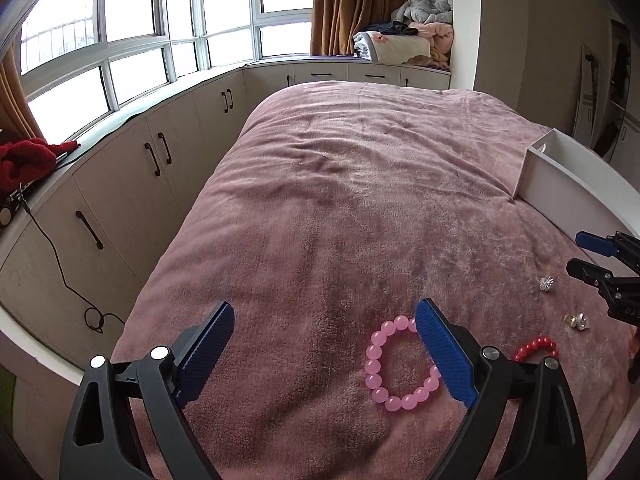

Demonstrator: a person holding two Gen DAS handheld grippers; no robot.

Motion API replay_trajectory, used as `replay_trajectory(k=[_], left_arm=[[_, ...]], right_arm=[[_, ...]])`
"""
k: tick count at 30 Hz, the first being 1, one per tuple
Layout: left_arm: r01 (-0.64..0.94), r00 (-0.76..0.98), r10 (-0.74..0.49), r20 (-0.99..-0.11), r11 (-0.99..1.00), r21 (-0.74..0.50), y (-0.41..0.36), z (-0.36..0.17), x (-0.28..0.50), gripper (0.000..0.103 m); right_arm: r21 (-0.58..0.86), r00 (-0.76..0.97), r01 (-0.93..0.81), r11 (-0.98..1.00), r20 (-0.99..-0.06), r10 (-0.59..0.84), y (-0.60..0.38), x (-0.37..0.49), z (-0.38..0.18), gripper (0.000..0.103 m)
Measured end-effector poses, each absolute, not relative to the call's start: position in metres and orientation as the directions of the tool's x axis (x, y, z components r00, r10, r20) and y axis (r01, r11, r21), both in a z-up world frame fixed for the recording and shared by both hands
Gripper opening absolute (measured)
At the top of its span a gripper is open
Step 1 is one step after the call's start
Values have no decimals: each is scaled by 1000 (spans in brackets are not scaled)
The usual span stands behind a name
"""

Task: Organize jewelry
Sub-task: 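Grasp the pink bead bracelet with the left tool while the right tool grasps a silver brooch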

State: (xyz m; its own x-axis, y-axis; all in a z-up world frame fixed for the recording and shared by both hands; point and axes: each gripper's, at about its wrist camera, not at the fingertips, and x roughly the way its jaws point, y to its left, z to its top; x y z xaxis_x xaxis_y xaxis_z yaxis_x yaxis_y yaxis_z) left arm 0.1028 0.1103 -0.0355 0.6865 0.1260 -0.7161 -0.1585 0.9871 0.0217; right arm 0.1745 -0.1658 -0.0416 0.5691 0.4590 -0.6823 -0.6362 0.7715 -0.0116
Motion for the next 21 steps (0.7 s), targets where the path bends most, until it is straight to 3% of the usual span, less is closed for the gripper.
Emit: replay_trajectory(k=[11, 16, 21], left_arm=[[-103, 612, 84, -786, 994, 26, 100, -85, 109, 93], [-92, 573, 88, -815, 995, 42, 95, -101, 118, 83], [-83, 563, 79, -823, 996, 39, 95, -103, 121, 71]], right_arm=[[17, 487, -640, 768, -764, 423, -153, 185, -76, 46], [37, 448, -651, 758, -787, 424, -149, 188, -85, 33], [53, 437, -641, 765, -795, 421, -151, 191, -87, 27]])
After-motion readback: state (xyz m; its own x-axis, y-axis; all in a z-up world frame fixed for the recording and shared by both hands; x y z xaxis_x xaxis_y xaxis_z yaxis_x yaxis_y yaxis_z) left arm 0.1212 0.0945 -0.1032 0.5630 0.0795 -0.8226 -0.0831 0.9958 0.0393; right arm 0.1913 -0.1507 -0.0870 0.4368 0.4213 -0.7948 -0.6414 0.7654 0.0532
